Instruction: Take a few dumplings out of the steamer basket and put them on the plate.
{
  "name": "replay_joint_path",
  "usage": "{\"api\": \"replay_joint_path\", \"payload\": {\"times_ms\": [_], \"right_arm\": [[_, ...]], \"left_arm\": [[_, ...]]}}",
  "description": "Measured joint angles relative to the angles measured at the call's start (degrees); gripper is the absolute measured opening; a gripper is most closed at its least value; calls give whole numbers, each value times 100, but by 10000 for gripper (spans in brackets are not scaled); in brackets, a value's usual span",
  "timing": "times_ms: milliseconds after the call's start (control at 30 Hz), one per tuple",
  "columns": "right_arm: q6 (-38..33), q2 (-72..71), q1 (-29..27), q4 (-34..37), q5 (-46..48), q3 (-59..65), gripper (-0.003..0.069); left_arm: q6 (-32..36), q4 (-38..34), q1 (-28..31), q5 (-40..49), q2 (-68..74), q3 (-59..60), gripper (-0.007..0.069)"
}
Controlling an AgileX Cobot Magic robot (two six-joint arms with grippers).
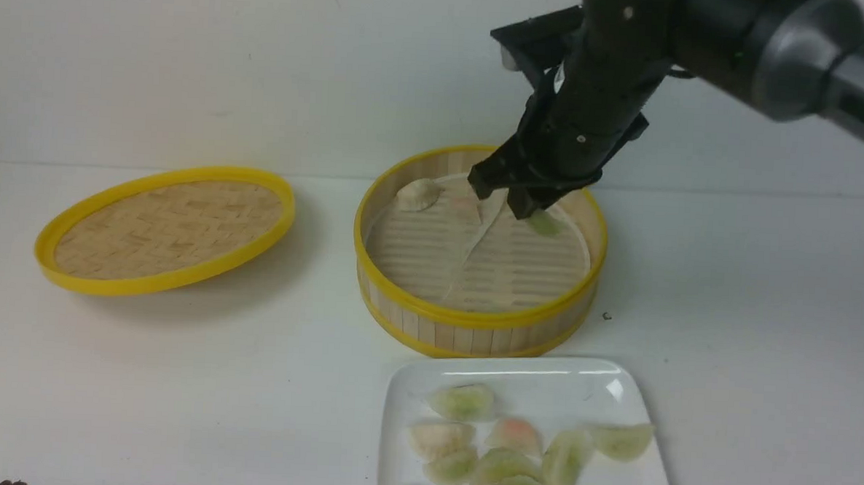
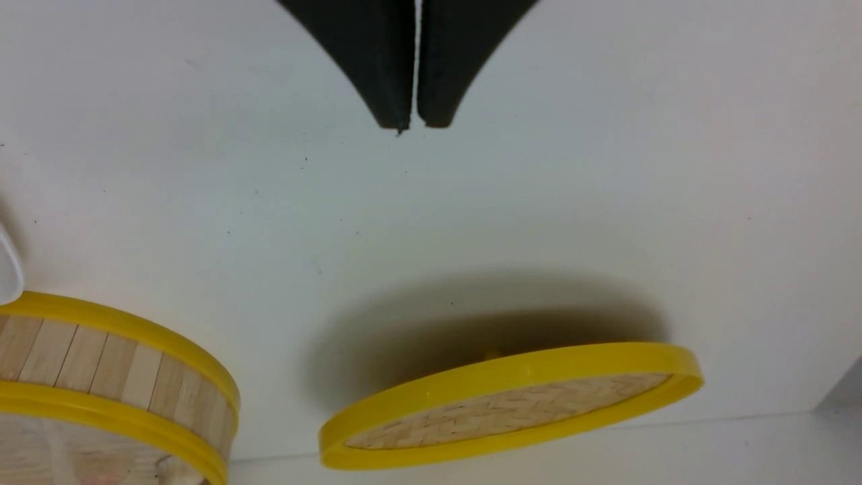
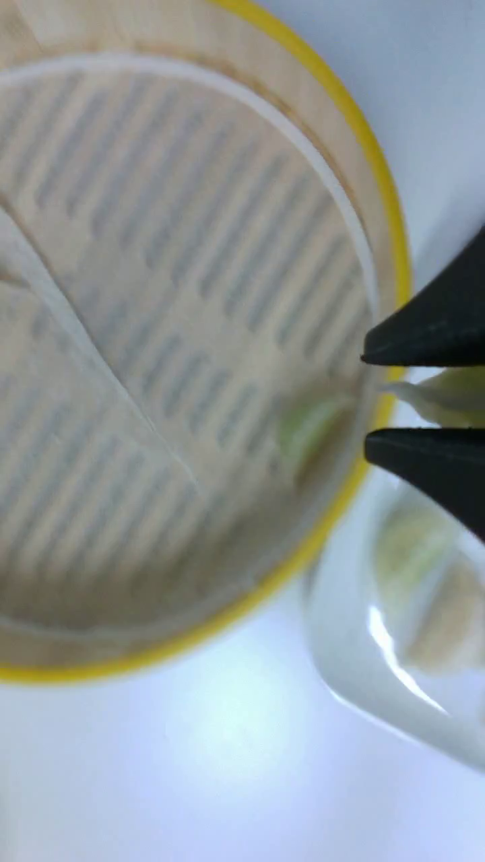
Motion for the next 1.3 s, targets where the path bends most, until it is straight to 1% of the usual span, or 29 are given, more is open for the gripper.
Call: {"api": "replay_joint_path", "payload": {"times_ms": [67,100,133,167,233,333,400,433,467,500,533,567,600,633,667,700,733,867,900,967,1033,1133,1233,1267,1300], "right_arm": [[-115,-327,96,382,7,655,94],[-124,-370,115,445,7,713,94],[-173,-468,197,637,23,1157,94],[-180,-468,197,637,23,1209,94],[-205,-434,276,724,4,1716,94],[-205,-265,290,618,-201,2058,96],[-205,-52,290,490,-419,2155,131],[-205,42,290,475,-489,2162,167],[-205,69,290,475,-505,2162,182],[-205,151,290,462,-527,2155,253],[-205,175,290,440,-527,2142,300],[-205,174,290,441,-527,2136,300],[-205,177,290,424,-505,2094,357],[-205,144,290,403,-475,2016,384],[-199,67,290,382,-436,1970,387],[-199,-33,290,366,-415,1938,375],[-186,-212,290,354,-363,1929,345],[0,-1264,302,232,-145,1929,150],[123,-1699,302,147,-85,1929,80],[368,-2376,302,-5,-51,1929,22],[554,-3161,303,-137,-158,2028,-3],[797,-4162,303,-316,-593,2466,-12],[1005,-5572,303,-497,-1476,3500,-13],[1016,-5755,303,-497,-1544,3580,-13],[1112,-6477,303,-559,-2228,4363,-13]], "left_arm": [[0,0,0,0,0,0,-6],[0,0,0,0,0,0,-6],[0,0,0,0,0,0,-6],[0,0,0,0,0,0,-6],[0,0,0,0,0,0,-6],[0,0,0,0,0,0,-6],[0,0,0,0,0,0,-6],[0,0,0,0,0,0,-6],[0,0,0,0,0,0,-6],[0,0,0,0,0,0,-6],[0,0,0,0,0,0,-6],[0,0,0,0,0,0,-6],[0,0,0,0,0,0,-6],[0,0,0,0,0,0,-6],[0,0,0,0,0,0,-6],[0,0,0,0,0,0,-6],[0,-6,0,0,0,0,-6],[0,-6,0,0,0,0,-6],[0,-6,0,0,0,0,-6],[0,-6,0,0,0,0,-6],[0,-6,0,0,0,0,-6],[0,-1,0,0,0,0,-6],[0,-1,0,0,0,0,-6],[0,-1,0,0,0,0,-6],[0,-1,0,0,0,0,-6]]}}
